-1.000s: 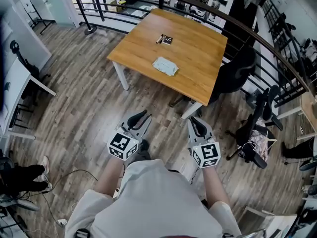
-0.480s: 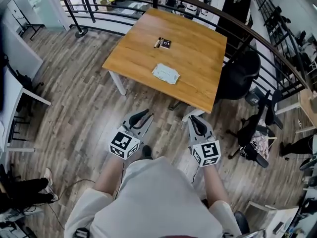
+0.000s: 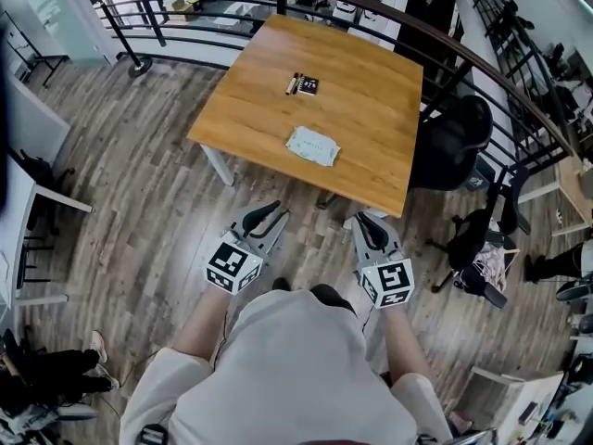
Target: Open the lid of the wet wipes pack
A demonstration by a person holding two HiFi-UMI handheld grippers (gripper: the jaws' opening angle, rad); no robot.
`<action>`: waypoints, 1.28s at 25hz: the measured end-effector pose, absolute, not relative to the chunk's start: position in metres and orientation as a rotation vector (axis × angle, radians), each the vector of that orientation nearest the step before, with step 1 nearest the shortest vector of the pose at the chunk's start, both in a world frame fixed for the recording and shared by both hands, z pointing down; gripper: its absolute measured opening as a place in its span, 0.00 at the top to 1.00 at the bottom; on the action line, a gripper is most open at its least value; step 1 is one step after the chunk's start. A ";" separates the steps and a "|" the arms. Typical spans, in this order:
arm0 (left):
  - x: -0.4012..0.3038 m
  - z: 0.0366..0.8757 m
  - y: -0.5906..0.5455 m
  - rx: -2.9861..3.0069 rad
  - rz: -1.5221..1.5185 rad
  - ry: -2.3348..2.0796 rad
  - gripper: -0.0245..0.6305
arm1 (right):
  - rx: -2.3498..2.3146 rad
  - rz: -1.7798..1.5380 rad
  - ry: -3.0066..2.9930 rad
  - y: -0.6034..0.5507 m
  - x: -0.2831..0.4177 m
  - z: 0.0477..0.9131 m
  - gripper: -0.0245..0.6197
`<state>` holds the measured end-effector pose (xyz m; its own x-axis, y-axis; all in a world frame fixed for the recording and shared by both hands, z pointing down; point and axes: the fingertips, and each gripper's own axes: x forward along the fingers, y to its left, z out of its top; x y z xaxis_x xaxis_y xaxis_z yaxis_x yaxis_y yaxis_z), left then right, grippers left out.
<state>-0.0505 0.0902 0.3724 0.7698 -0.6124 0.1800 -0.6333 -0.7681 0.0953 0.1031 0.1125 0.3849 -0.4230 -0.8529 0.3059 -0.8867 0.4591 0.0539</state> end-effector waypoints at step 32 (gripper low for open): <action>0.007 0.425 -0.076 2.633 0.295 -1.195 0.82 | 1.057 0.254 -2.559 -0.093 0.131 0.445 0.93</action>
<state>0.0073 -0.0764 0.4247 0.6461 -0.7111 0.2773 -0.7585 -0.6389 0.1286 0.1311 -0.0928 0.4447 -0.6557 -0.6446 0.3931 -0.7094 0.7042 -0.0286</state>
